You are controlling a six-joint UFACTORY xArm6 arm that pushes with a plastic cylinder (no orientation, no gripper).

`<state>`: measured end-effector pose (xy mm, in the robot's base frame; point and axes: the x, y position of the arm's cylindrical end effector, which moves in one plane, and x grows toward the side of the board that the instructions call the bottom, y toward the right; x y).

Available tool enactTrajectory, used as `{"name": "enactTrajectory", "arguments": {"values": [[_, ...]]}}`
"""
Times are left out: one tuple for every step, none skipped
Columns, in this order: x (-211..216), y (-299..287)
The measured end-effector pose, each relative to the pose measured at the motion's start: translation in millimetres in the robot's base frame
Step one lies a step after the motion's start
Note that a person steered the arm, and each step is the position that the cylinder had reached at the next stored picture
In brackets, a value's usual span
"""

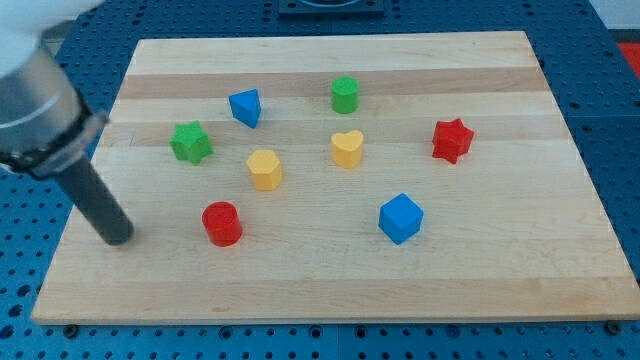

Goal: Move the red circle bottom right side of the yellow hexagon

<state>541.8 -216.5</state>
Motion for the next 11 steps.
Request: {"name": "enactTrajectory", "arguments": {"values": [[9, 30], [6, 24], [5, 25], [1, 35], [-1, 65], [-2, 99], [-4, 129], [-5, 134], [-4, 134], [31, 180], [40, 255]]}}
